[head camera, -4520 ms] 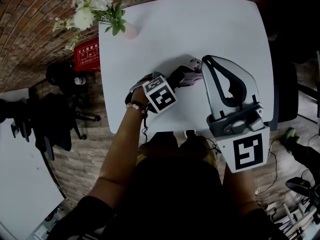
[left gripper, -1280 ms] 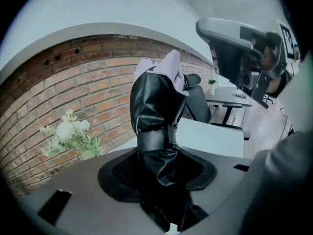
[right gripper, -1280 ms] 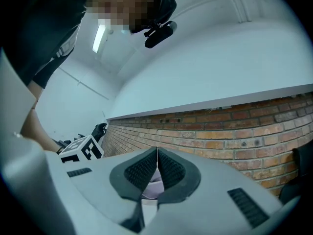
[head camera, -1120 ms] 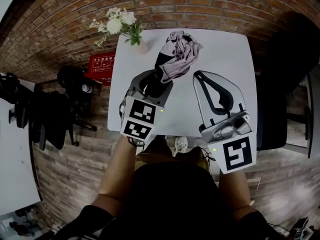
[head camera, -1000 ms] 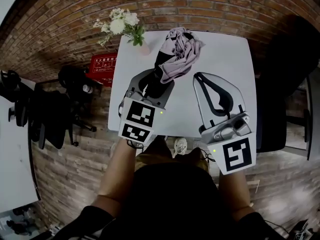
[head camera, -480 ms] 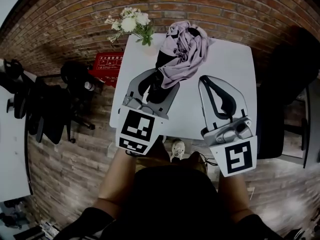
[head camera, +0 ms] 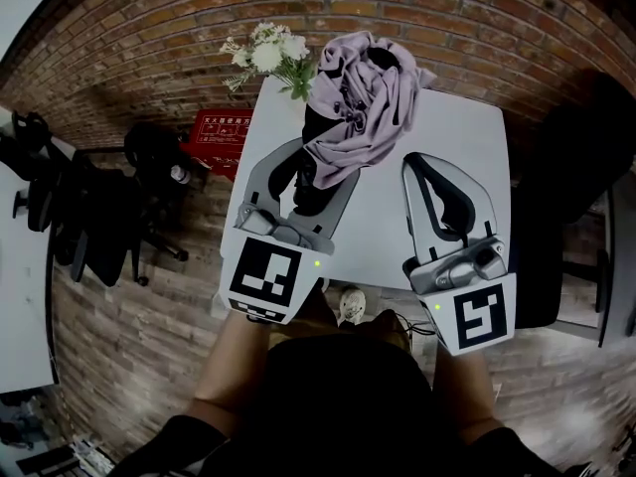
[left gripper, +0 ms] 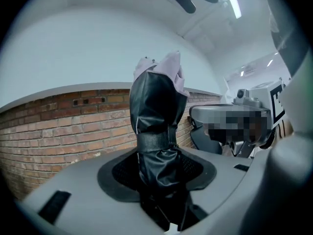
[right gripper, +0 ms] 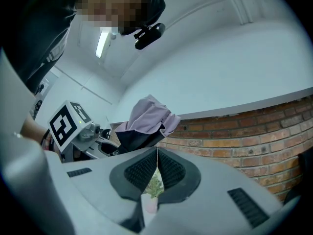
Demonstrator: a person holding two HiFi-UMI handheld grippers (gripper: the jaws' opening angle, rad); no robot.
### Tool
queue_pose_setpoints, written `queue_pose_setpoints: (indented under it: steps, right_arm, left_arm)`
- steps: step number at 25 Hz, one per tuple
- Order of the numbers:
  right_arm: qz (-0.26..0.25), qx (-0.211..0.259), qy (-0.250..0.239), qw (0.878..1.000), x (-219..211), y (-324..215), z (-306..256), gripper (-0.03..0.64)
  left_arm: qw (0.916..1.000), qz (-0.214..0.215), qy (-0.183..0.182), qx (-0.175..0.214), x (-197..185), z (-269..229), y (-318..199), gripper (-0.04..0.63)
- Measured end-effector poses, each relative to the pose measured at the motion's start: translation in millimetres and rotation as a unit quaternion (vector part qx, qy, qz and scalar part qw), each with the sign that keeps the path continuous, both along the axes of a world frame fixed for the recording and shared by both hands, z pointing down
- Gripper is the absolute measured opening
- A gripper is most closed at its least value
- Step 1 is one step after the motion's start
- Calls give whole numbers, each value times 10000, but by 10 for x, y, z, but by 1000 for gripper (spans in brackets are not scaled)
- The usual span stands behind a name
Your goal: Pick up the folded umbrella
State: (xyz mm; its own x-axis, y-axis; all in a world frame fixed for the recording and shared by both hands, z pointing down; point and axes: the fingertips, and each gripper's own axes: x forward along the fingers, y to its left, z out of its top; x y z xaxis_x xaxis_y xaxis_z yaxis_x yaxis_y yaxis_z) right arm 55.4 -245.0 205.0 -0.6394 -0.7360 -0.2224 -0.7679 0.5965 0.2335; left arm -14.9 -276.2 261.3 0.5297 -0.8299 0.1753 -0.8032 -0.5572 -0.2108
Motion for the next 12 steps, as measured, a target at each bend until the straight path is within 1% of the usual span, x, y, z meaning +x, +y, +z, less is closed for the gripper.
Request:
queue_pose_setpoints:
  steps: [3,6,8,12]
  right_arm:
    - [-55,5,-47,10000,-10,-13,-27,31]
    - [-101,35,-77,9999,-1,15,-57,31]
    - [-117,-17,-101,9999,8,28,-47,31]
    - [-132,-32,-164,9998,37,48,-54,31]
  left_arm:
    - [9999,-44,33,150,-3,-86,1,215]
    - [9992,-137,220,299,22,-163,33,215]
    - [9988,-173,321,341,36,-199,55,215]
    - [9984,-188,362,393,58,-238,69,215]
